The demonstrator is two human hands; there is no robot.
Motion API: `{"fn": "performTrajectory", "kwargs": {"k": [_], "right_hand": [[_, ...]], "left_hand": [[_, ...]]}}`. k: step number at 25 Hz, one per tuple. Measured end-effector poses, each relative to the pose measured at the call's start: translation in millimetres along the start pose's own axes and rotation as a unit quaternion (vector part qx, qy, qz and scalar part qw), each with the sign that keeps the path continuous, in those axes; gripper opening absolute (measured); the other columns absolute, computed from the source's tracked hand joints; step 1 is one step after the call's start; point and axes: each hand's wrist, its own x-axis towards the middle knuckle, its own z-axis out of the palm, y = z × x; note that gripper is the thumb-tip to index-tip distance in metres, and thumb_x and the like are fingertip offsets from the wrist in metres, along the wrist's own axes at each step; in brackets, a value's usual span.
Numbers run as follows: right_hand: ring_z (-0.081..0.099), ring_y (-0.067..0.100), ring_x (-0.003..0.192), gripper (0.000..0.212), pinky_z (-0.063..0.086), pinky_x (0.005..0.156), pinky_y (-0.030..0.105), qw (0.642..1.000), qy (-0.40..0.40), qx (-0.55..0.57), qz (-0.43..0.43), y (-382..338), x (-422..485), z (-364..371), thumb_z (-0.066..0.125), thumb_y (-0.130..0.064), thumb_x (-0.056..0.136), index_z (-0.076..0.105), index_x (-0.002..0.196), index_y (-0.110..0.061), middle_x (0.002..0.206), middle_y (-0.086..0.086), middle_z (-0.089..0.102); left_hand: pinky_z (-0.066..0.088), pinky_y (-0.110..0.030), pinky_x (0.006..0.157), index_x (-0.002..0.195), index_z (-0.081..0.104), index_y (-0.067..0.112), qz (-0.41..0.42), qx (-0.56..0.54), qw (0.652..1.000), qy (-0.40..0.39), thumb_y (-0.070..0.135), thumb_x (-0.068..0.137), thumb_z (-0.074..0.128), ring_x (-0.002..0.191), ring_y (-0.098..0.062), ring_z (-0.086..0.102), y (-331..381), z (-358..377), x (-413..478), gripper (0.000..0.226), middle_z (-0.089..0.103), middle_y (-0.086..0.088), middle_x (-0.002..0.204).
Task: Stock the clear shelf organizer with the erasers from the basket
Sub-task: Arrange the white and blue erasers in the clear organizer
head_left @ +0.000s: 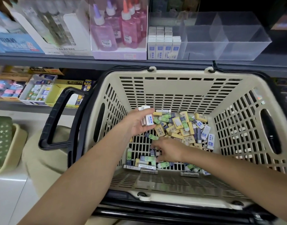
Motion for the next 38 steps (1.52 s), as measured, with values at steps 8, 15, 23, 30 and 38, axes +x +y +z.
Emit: {"fn": "performTrajectory", "kwargs": {"k": [8,15,23,30,38], "right_hand": [[0.055,0.021,0.102,0.032,0.043,0.084,0.028,0.964,0.24,-0.025,0.114,44,9,-44,0.056,-0.034,0.09,0.06,0.116,-0.017,0.116,0.004,0.052],[0.049,0.026,0.114,0.056,0.041,0.096,0.038,0.987,0.117,-0.067,0.087,43,36,-37,0.054,-0.034,0.089,0.034,0.139,-0.017,0.131,0.008,0.045],[0.052,0.027,0.113,0.046,0.046,0.089,0.035,0.972,0.197,-0.008,0.131,56,45,-43,0.054,-0.028,0.092,0.044,0.135,-0.017,0.127,0.008,0.052],[0.059,0.026,0.093,0.025,0.049,0.069,0.033,0.963,0.208,0.055,0.16,44,55,-53,0.059,-0.018,0.087,0.062,0.111,-0.012,0.107,0.009,0.059],[0.067,0.017,0.089,0.026,0.055,0.083,0.027,0.907,0.142,0.396,0.03,14,-12,-113,0.069,0.004,0.076,0.064,0.091,-0.018,0.098,0.004,0.066]], "left_hand": [[0.057,-0.031,0.051,0.096,0.053,0.013,0.053,-0.034,0.998,0.031,0.015,0.076,0.075,0.078,-0.022,0.061,21,-2,0,0.029,0.058,-0.008,0.088],[0.059,-0.033,0.055,0.092,0.053,0.012,0.047,-0.055,0.995,0.063,0.013,0.077,0.074,0.081,-0.024,0.062,20,-15,4,0.026,0.059,-0.01,0.09],[0.058,-0.033,0.053,0.093,0.054,0.013,0.047,-0.046,0.996,0.057,0.016,0.077,0.075,0.064,-0.019,0.064,17,-14,9,0.027,0.061,-0.007,0.08],[0.058,-0.033,0.055,0.099,0.054,0.012,0.036,-0.025,0.997,0.058,0.017,0.075,0.076,0.075,-0.021,0.063,14,-18,8,0.034,0.061,-0.008,0.085],[0.057,-0.038,0.073,0.108,0.05,0.008,0.041,0.037,0.998,-0.024,0.017,0.085,0.066,0.085,-0.024,0.064,12,-6,3,0.029,0.061,-0.013,0.099]]}}
